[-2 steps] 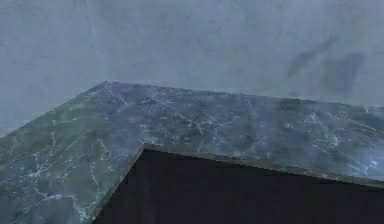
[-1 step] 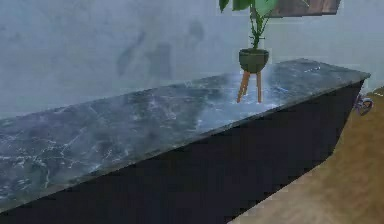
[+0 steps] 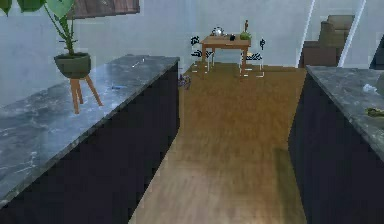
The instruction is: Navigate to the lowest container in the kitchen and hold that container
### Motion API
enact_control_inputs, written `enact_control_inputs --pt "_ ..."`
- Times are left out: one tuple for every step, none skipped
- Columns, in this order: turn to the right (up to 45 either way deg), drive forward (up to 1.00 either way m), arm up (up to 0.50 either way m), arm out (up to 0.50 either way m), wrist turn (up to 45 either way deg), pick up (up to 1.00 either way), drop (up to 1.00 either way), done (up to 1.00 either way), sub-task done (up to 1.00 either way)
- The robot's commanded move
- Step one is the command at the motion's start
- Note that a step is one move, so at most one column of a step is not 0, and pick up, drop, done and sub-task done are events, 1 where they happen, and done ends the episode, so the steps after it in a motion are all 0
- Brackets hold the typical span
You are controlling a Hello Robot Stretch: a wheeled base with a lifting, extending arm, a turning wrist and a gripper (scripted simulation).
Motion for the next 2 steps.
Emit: enact_control_inputs --pt "12.0 0.0 0.0 0.0 0.0 0.0 0.0 0.0 0.0" --pt "0.0 0.05 0.0 0.0 0.0 0.0 0.0 0.0 0.0"
